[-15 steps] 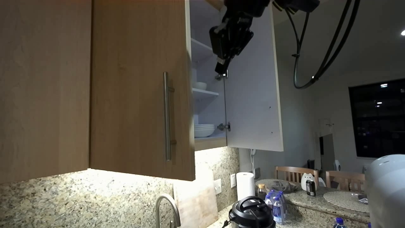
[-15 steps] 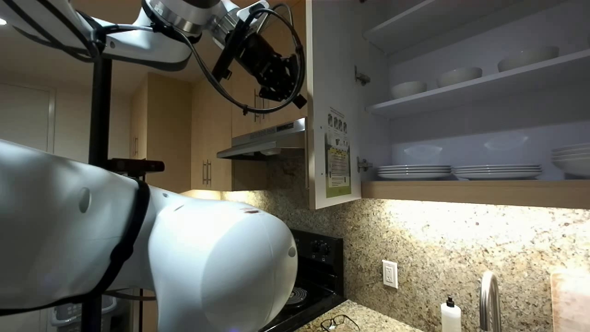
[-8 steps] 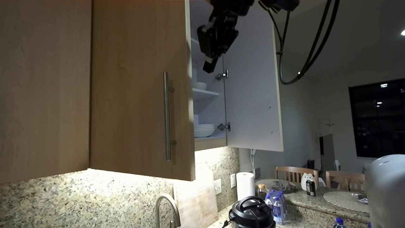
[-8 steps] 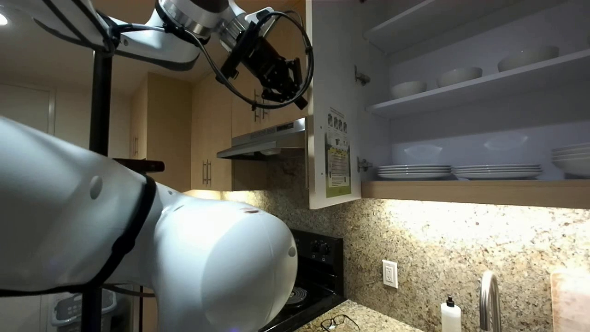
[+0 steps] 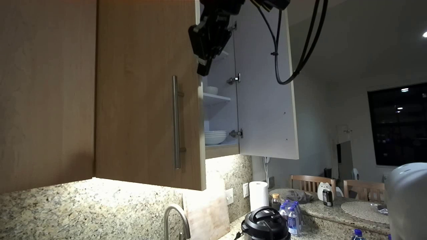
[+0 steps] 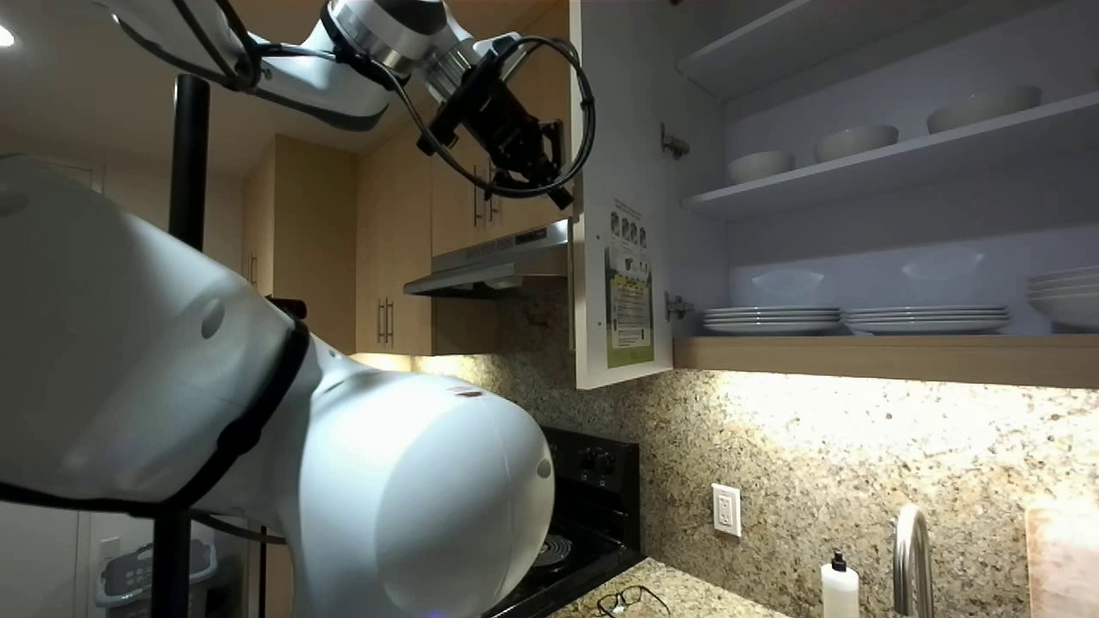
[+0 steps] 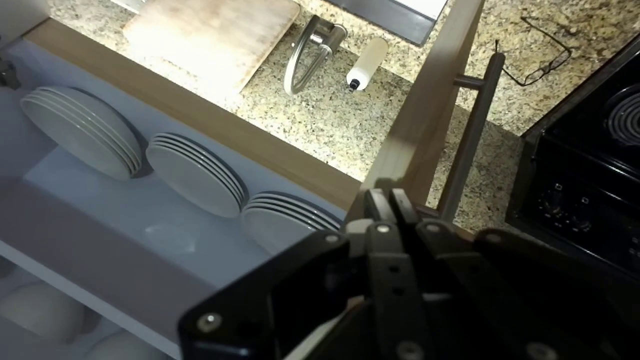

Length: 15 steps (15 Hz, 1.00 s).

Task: Close the cabinet door on the left

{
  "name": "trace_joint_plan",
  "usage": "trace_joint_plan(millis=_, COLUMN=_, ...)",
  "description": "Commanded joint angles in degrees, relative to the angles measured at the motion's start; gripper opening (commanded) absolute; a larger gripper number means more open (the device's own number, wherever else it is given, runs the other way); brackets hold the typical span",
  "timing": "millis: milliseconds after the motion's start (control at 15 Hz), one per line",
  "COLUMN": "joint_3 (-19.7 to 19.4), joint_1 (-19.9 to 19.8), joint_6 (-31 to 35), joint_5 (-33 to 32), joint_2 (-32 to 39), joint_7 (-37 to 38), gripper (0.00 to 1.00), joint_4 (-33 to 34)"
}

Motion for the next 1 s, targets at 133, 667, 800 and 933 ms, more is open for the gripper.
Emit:
trace_joint_plan(millis=133, joint_3=0.73, joint_1=1.64, joint_6=0.5, joint_5=-1.86, joint_2=1.22, joint_7=-0.55, gripper=0.07, joint_4=0.8)
trace_joint_plan(millis=667, joint_3=0.85, joint_1=1.51, joint_6=6.45, joint_5=-4.02, joint_2=2.63, joint_7=-0.74, gripper=0.07, joint_4=0.93)
trace_joint_plan(millis=800, joint_3=0.5, joint_1=1.34, joint_6=8.38, joint_5=-4.65, joint_2=3.61, joint_7=-0.9, gripper=0.06, joint_4=1.24)
trace_joint_plan(millis=933, joint_3=0.14, joint_1=0.97, joint_6=9.39, joint_5=-5.22, joint_2=4.6, joint_7=-0.81, gripper=0.07, joint_4=1.69)
